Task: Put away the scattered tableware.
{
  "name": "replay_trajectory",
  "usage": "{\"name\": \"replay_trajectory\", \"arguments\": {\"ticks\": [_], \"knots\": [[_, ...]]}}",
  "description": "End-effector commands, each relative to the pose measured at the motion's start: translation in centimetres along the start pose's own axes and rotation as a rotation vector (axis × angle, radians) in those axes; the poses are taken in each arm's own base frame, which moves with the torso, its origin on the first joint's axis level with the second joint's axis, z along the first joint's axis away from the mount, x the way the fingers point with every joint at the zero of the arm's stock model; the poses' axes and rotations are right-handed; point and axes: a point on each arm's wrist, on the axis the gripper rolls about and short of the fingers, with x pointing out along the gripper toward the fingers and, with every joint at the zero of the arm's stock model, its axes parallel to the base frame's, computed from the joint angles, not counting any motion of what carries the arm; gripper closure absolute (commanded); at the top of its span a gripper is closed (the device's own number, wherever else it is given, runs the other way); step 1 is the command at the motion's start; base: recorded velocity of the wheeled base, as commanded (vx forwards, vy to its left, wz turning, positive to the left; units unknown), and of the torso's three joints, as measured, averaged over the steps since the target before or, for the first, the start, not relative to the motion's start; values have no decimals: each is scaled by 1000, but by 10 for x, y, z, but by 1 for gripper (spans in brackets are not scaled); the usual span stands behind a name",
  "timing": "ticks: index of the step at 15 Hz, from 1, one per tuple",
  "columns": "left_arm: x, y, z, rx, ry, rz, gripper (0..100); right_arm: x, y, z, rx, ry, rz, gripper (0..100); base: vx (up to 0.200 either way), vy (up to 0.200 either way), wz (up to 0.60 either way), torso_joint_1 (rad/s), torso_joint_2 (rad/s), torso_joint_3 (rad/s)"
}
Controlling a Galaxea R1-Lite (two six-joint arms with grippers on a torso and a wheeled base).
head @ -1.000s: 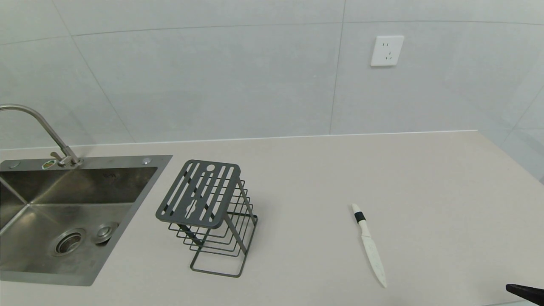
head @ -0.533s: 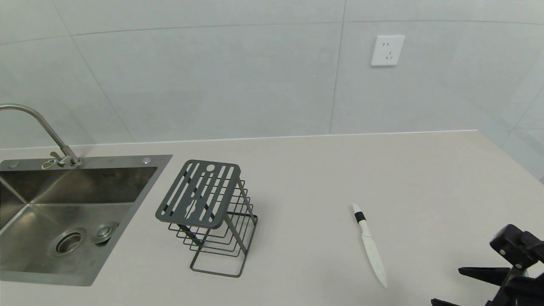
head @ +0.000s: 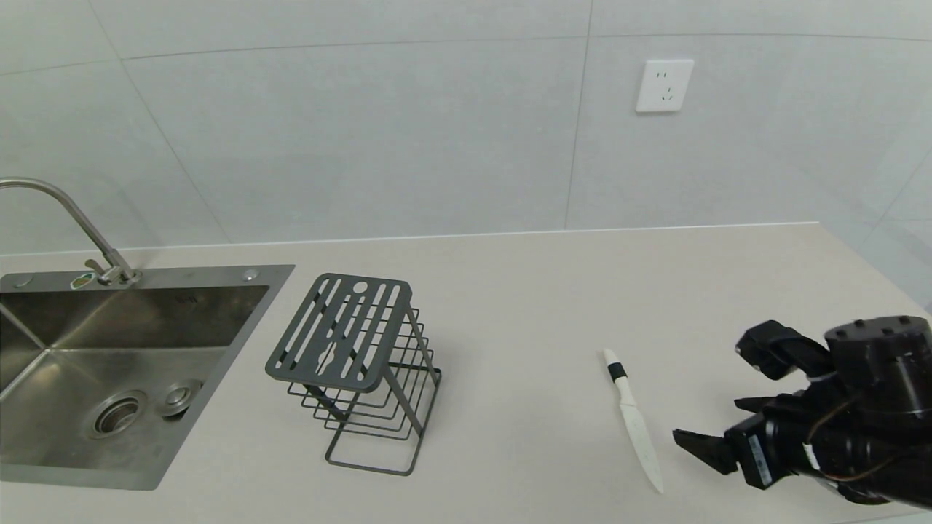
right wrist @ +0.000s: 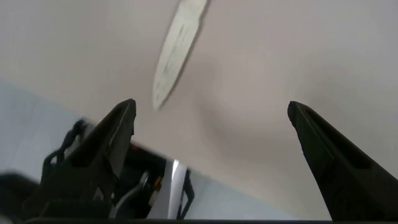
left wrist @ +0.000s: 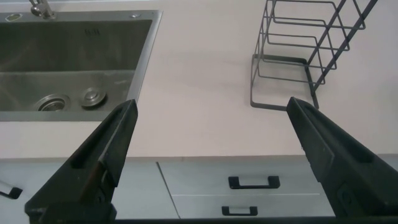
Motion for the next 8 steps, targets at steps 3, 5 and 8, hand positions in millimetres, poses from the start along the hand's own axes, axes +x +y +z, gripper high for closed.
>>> {"name": "replay_trajectory", "arguments": {"ticks": [3,5,8], "knots": [[0,0,0,-3,1,1,0,42,36,32,-45,60,9,0,0,0,0,0,0,0],[0,0,0,-2,1,1,0,55,37,23,-55,111,-21,0,0,0,0,0,0,0],[0,0,0,-2,1,1,0,69,38,22,-59,130,-43,0,0,0,0,0,0,0]]}}
